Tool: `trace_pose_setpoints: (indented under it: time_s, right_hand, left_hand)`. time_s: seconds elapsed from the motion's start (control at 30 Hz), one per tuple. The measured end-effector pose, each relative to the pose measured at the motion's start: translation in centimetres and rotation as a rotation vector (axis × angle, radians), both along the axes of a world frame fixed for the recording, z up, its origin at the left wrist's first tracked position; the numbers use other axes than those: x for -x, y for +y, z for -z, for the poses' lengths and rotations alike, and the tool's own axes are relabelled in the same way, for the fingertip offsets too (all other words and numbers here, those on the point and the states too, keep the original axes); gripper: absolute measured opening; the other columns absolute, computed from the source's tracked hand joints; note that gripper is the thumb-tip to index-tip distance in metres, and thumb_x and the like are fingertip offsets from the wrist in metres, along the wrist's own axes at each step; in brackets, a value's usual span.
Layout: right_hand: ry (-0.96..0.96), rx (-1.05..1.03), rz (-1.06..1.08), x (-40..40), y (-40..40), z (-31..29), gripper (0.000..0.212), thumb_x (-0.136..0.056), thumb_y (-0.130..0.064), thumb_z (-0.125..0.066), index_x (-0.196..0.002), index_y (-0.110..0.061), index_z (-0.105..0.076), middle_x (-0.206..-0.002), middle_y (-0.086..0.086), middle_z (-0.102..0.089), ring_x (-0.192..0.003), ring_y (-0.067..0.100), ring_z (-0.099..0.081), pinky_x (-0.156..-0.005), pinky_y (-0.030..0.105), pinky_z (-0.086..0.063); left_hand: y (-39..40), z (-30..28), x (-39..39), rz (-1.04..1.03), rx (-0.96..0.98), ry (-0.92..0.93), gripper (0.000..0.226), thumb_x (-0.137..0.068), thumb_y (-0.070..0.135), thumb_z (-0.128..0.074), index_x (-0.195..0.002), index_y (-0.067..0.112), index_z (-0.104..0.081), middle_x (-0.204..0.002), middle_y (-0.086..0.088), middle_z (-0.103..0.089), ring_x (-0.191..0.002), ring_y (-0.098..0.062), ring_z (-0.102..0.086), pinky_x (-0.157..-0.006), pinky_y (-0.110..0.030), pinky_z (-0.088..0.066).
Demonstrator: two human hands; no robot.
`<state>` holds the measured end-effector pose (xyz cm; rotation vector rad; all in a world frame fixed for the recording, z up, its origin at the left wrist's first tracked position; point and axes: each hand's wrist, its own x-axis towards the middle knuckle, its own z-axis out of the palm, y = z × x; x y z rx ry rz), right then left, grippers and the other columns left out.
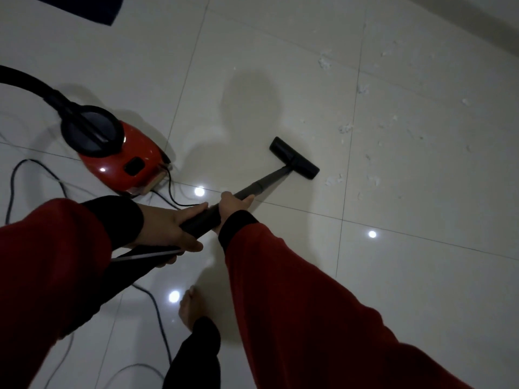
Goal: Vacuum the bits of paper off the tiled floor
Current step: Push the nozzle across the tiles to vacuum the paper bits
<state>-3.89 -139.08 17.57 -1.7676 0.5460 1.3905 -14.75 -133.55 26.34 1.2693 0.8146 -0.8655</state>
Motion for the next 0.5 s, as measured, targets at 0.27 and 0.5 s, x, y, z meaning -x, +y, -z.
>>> trace_pose_setpoints:
  time_s: [0.27, 0.5]
  right_hand:
    - [0.028, -0.056, -0.144, -8.2, 2.0, 1.5, 0.086, -0.094, -0.023, -0.045, -0.141, -0.054, 0.019, -0.108, 0.01, -0.054, -0.073, 0.021, -0.058, -0.086, 0.044, -0.055]
    - [0.04, -0.058, -0.275, -18.0, 5.3, 2.3, 0.086, -0.096, -0.03, -0.049, -0.142, -0.052, 0.021, -0.093, 0.006, -0.056, -0.073, 0.021, -0.06, -0.078, 0.04, -0.055]
  left_hand:
    - [0.9, 1.7, -6.9, -0.061, -0.052, -0.032, 0.084, -0.09, 0.036, -0.054, -0.143, 0.048, 0.01, -0.065, -0.004, -0.053, -0.049, -0.011, -0.055, -0.055, -0.025, -0.051]
    - [3.0, 3.1, -15.6, -0.14, -0.084, -0.035, 0.081, -0.091, 0.038, -0.052, -0.143, 0.05, 0.009, -0.064, -0.004, -0.054, -0.049, -0.011, -0.056, -0.056, -0.026, -0.052]
